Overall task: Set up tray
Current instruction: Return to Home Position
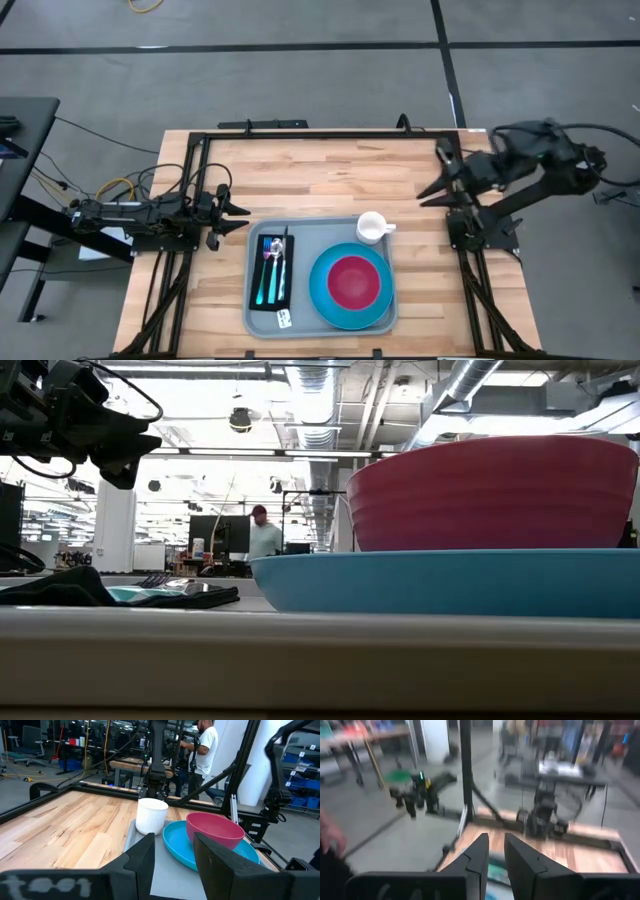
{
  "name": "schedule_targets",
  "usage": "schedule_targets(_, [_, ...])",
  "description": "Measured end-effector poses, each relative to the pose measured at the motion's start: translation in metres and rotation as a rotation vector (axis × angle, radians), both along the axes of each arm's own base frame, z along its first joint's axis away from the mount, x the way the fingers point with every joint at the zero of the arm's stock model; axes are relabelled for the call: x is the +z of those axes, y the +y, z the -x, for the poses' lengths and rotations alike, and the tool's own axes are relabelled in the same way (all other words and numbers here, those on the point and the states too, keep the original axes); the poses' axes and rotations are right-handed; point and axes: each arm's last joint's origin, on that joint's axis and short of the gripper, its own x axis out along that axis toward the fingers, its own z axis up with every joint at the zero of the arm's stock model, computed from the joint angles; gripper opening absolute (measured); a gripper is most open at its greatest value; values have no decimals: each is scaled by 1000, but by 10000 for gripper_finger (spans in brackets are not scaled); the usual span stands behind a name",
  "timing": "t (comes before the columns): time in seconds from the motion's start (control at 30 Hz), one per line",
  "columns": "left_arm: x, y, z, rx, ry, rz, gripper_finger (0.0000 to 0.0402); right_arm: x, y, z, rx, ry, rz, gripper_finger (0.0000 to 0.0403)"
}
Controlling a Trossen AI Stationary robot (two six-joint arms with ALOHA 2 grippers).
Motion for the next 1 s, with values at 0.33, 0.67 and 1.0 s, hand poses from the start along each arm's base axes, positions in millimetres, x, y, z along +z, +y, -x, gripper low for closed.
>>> schedule_targets(0.33, [0, 0, 0, 0, 0, 0, 122, -88, -14, 55, -7, -378, -186, 54])
schedule_targets(0.67, [0, 0, 0, 0, 0, 0, 122, -153, -27, 100, -42, -541, -296, 54])
schedule_targets(1.0, [0, 0, 0, 0, -1, 0, 122, -189, -26, 96, -56, -603, -289, 54])
